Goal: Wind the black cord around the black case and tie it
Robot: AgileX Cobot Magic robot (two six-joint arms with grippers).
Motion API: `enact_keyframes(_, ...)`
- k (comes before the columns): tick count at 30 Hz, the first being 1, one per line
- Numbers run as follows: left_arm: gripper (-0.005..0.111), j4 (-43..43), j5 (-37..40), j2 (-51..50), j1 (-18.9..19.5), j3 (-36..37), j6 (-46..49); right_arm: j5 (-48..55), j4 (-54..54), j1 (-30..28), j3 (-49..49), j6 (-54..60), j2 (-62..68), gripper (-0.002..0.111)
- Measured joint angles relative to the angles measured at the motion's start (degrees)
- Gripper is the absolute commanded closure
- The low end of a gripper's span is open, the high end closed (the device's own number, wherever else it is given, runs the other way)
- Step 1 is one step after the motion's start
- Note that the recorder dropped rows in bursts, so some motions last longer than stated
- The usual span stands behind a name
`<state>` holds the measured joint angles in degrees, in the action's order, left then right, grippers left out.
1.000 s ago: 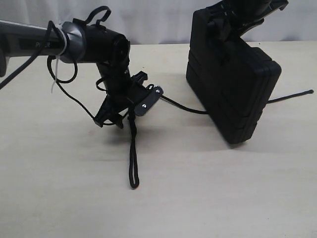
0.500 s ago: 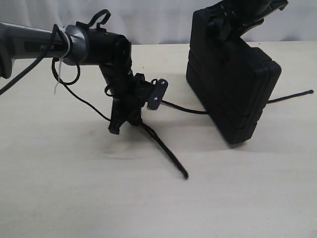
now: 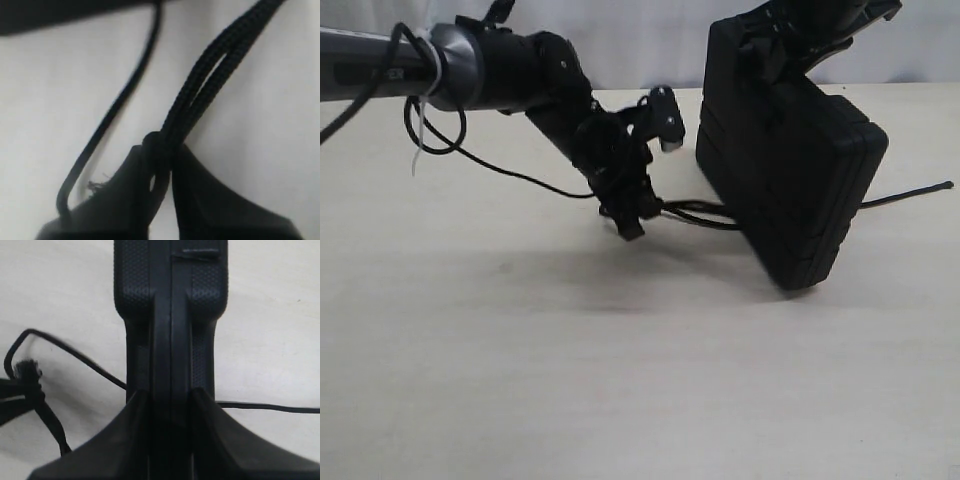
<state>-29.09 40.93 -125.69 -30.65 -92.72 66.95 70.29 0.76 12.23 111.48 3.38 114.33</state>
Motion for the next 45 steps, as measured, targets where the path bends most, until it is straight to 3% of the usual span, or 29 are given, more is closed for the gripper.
enact_keyframes(6,0.107,6.29,-11.29,2.55,0.0,0.0,-9.21,-0.04,0.0,0.0,0.0,0.0,0.0,0.104)
enact_keyframes(11,0.107,6.63,-15.44,2.68,0.0,0.0,-10.89,-0.04,0.0,0.0,0.11,0.0,0.12,0.104)
enact_keyframes(23,0.107,6.41,-16.16,5.5,4.71,0.0,-26.47,-0.04,0.0,0.0,0.11,0.11,0.14,0.104)
enact_keyframes(28,0.107,5.06,-15.58,5.48,4.62,0.0,-27.34,-0.04,0.0,0.0,0.11,0.11,0.14,0.104)
enact_keyframes(35,0.107,-3.13,-15.62,5.48,4.62,0.0,-27.85,-0.04,0.0,0.0,0.11,0.11,0.14,0.104)
enact_keyframes(45,0.107,-6.16,-15.41,7.52,6.05,0.0,-27.96,-0.04,0.0,0.0,0.11,0.11,0.14,0.104)
